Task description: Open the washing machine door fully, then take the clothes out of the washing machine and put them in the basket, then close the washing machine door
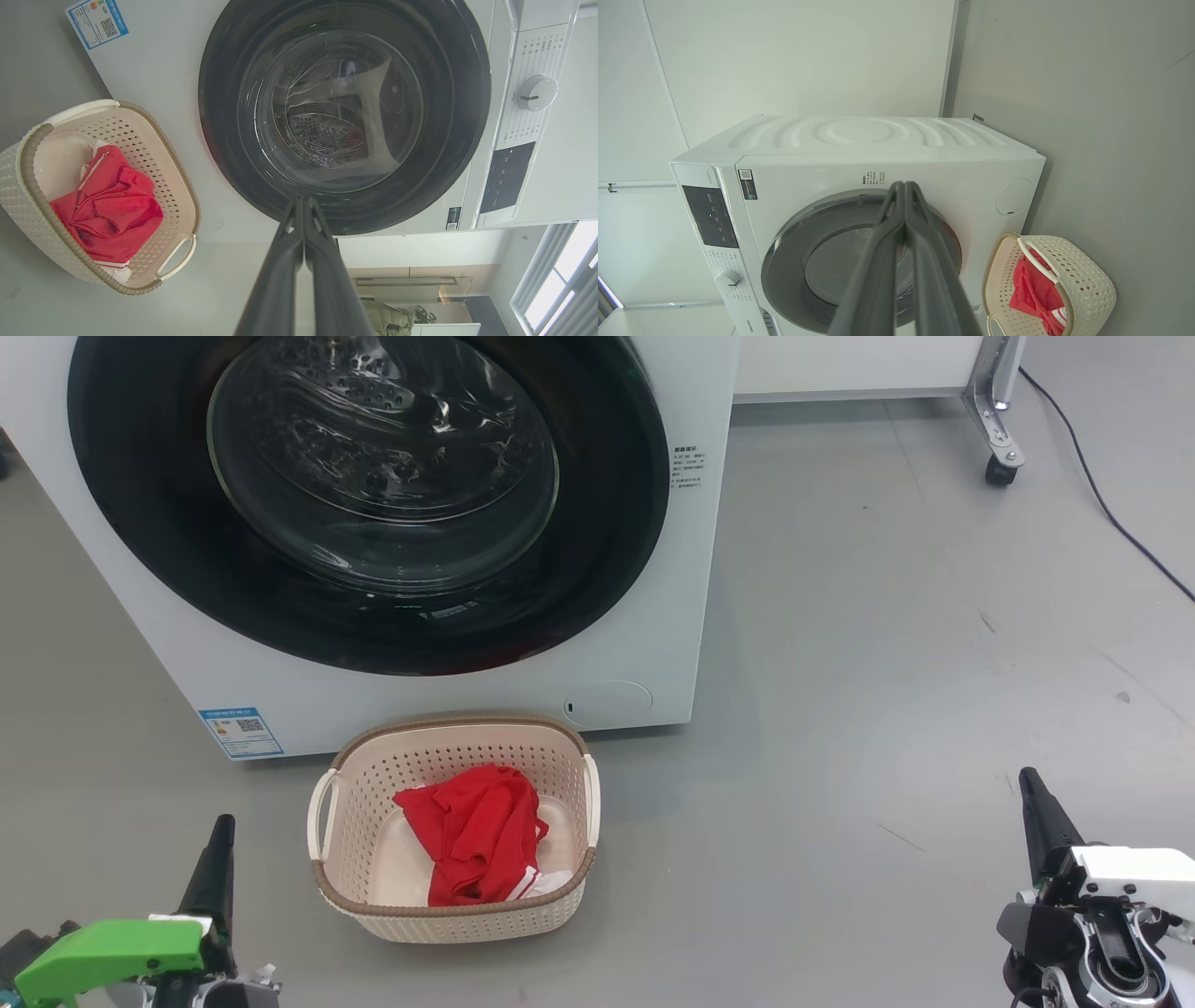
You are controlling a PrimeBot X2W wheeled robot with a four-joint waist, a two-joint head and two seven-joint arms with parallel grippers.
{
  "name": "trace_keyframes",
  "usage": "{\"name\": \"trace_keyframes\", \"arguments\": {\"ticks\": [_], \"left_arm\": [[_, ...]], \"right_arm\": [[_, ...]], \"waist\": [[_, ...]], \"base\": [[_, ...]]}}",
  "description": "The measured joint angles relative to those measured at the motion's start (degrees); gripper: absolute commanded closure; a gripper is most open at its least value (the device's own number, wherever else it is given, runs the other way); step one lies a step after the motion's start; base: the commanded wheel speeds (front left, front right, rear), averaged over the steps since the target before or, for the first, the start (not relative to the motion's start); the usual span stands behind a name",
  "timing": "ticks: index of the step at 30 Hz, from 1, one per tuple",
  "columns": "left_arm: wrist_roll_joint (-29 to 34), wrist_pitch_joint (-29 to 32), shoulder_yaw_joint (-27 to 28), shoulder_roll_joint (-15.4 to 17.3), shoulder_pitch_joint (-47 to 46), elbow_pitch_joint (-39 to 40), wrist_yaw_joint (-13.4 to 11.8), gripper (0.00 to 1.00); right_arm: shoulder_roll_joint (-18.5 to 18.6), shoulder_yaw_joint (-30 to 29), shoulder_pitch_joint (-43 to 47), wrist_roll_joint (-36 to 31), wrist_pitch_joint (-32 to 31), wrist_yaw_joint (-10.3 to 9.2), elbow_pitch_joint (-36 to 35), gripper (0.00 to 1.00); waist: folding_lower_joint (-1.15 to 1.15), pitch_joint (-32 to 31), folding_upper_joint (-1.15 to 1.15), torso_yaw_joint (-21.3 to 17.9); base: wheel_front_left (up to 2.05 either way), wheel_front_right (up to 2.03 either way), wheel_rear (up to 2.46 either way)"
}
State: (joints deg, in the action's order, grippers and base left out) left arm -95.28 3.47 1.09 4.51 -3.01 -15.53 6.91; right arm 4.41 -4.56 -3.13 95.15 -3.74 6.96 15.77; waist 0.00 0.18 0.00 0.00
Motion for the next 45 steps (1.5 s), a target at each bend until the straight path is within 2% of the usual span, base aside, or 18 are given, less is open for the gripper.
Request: {"name": "trace_keyframes", "arguments": {"ticks": [45], "left_arm": [[0.0,0.1,0.3,-0.2,0.0,0.0,0.0,1.0]], "right_arm": [[-0.2,-0.2,0.0,-0.1,-0.1,0.0,0.0,1.0]], "waist": [[0.0,0.0,0.0,0.0]], "base": [[0.0,0.0,0.0]]}}
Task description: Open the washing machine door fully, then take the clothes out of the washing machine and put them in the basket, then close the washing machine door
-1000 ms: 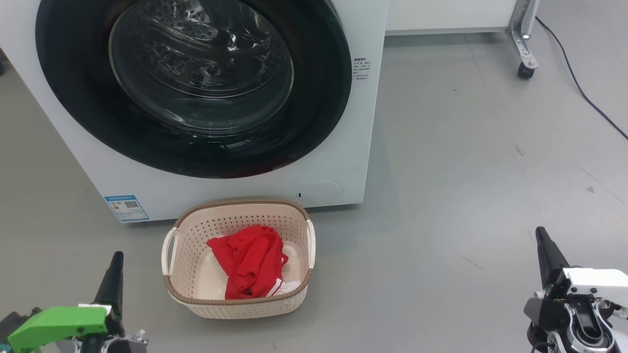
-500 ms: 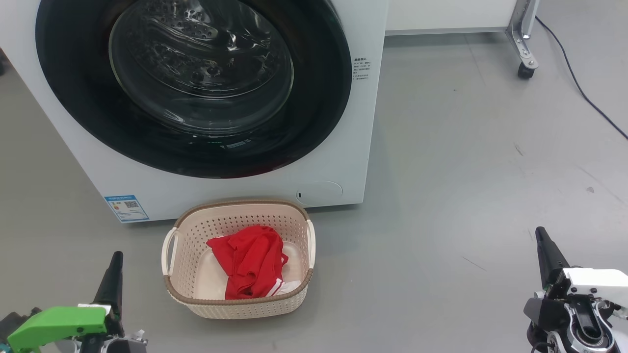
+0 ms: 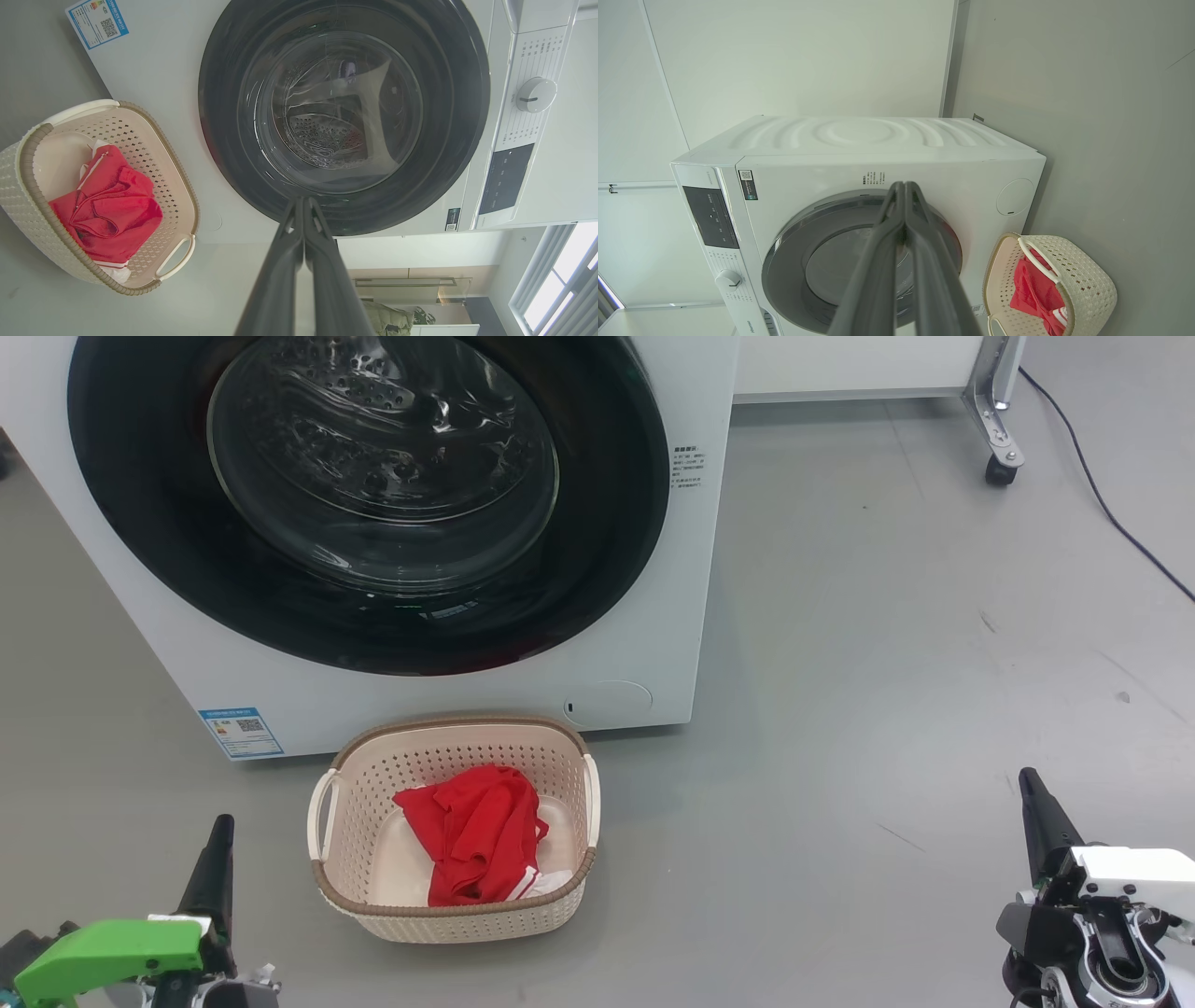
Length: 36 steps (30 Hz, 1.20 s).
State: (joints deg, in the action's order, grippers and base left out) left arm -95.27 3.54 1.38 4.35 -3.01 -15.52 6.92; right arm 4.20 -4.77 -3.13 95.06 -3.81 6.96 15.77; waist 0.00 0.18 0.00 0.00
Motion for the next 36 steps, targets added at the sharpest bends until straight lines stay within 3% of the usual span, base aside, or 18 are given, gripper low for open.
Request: {"name": "trace_keyframes", "arguments": {"ticks": [36], "left_arm": [[0.2,0.0,0.2,-0.1,0.0,0.0,0.0,1.0]], "right_arm": [[-0.1,-0.2,0.0,-0.3,-0.2,0.0,0.0,1.0]], "waist": [[0.0,0.0,0.0,0.0]], "base": [[0.0,0.0,0.0]]}}
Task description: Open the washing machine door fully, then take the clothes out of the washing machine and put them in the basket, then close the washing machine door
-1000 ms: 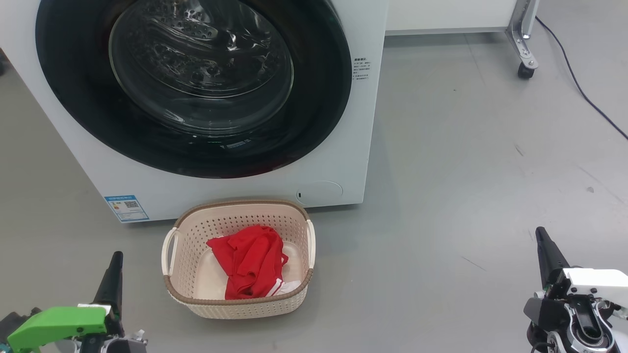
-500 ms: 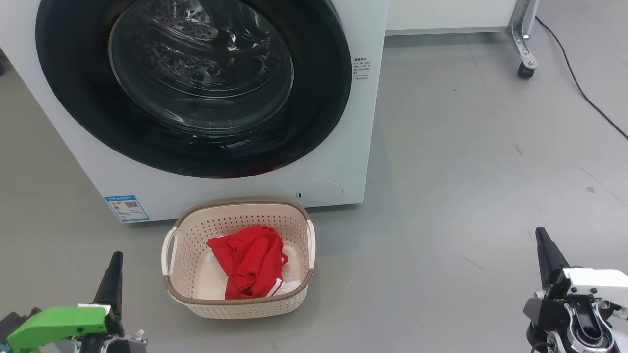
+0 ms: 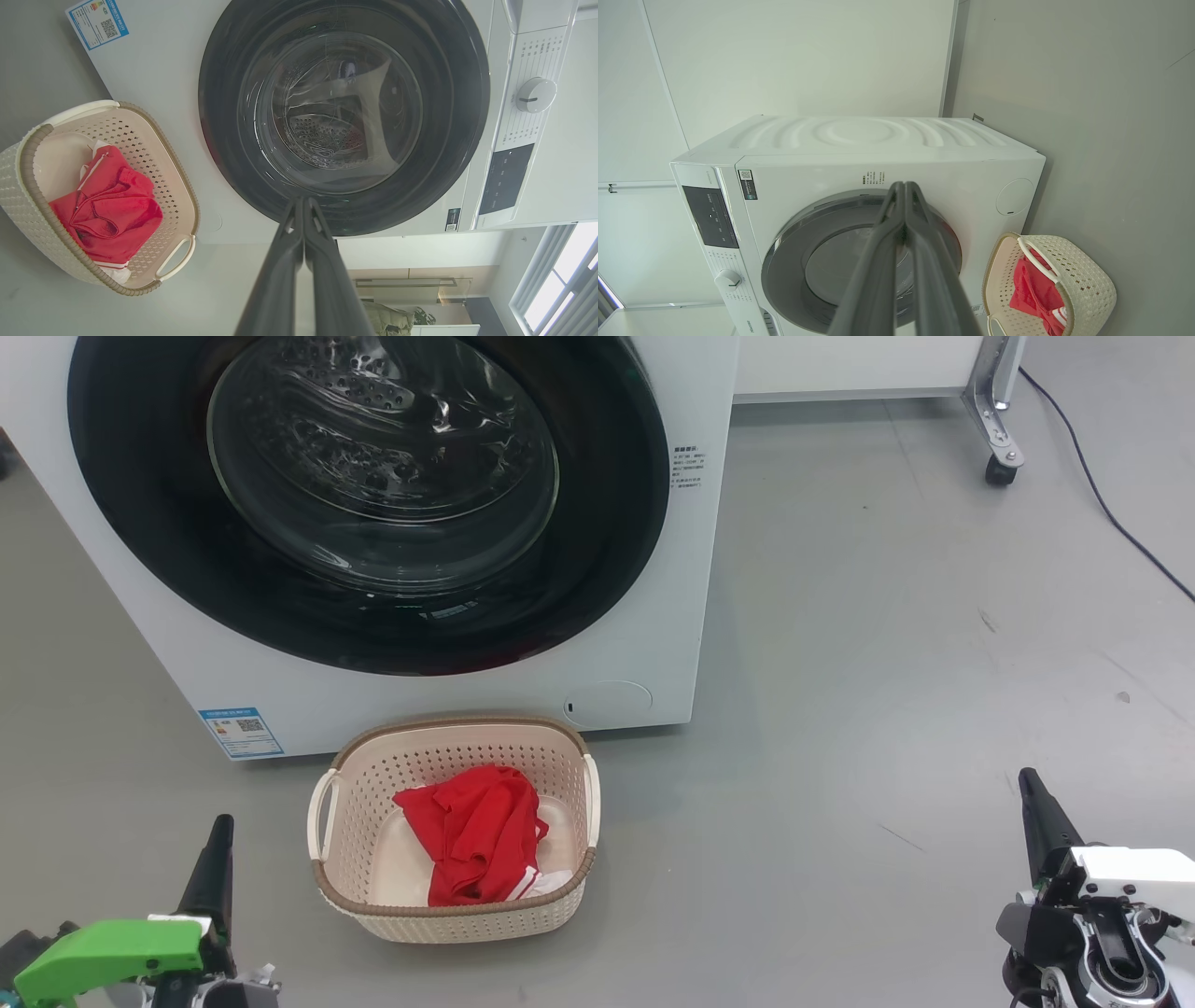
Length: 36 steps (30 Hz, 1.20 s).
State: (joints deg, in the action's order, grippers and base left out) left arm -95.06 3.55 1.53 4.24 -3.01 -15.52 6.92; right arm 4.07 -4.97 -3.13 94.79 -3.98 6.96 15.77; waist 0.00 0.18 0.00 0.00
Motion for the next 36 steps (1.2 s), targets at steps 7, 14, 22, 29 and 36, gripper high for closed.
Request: {"name": "trace_keyframes", "arguments": {"ticks": [7,14,22,29,36], "left_arm": [[0.2,0.0,0.0,0.0,0.0,0.0,0.0,1.0],[0.2,0.4,0.1,-0.1,0.0,0.0,0.0,1.0],[0.2,0.4,0.1,-0.1,0.0,0.0,0.0,1.0],[0.2,0.4,0.1,-0.1,0.0,0.0,0.0,1.0],[0.2,0.4,0.2,-0.1,0.0,0.0,0.0,1.0]], "right_arm": [[0.0,0.0,0.0,0.0,0.0,0.0,0.0,1.0],[0.0,0.0,0.0,-0.1,0.0,0.0,0.0,1.0],[0.0,-0.1,0.0,-0.1,0.0,0.0,0.0,1.0],[-0.1,-0.1,0.0,-0.1,0.0,0.0,0.0,1.0],[-0.1,-0.2,0.0,-0.1,0.0,0.0,0.0,1.0]], "waist": [[0.0,0.0,0.0,0.0],[0.0,0.0,0.0,0.0],[0.0,0.0,0.0,0.0],[0.0,0.0,0.0,0.0],[0.0,0.0,0.0,0.0]], "base": [[0.0,0.0,0.0],[0.0,0.0,0.0],[0.0,0.0,0.0],[0.0,0.0,0.0],[0.0,0.0,0.0]]}}
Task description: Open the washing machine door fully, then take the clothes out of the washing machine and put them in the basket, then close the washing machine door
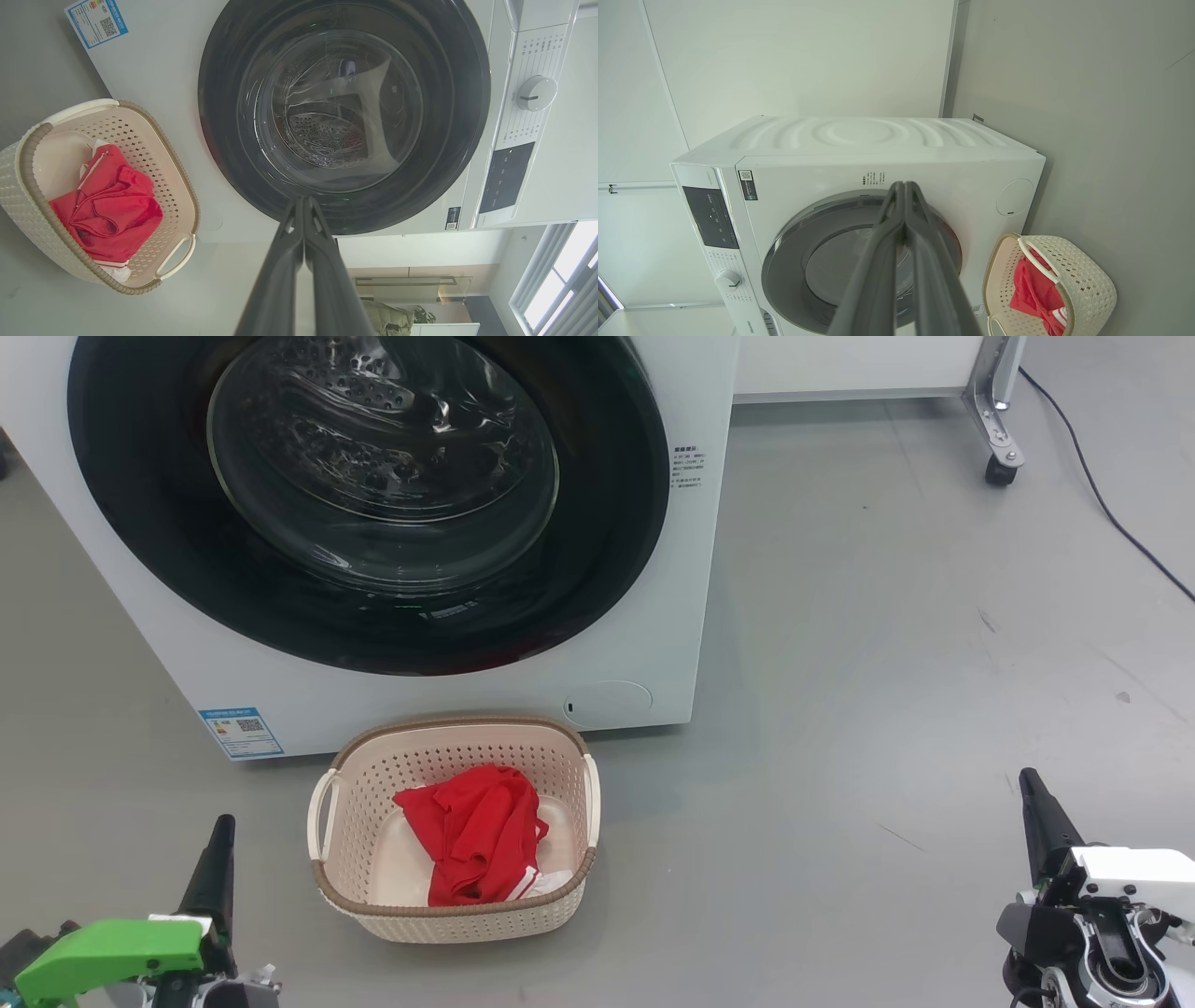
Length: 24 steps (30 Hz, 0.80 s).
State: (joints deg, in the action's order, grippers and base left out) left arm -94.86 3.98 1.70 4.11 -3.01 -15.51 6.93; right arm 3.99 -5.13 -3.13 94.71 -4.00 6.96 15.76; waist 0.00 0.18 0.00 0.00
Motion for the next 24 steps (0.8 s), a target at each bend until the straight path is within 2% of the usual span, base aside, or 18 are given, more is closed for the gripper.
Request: {"name": "trace_keyframes", "arguments": {"ticks": [24], "left_arm": [[0.1,0.0,0.1,-0.1,0.0,0.0,0.0,1.0]], "right_arm": [[-0.2,-0.1,0.0,-0.1,-0.3,0.0,0.0,1.0]], "waist": [[0.0,0.0,0.0,0.0]], "base": [[0.0,0.0,0.0]]}}
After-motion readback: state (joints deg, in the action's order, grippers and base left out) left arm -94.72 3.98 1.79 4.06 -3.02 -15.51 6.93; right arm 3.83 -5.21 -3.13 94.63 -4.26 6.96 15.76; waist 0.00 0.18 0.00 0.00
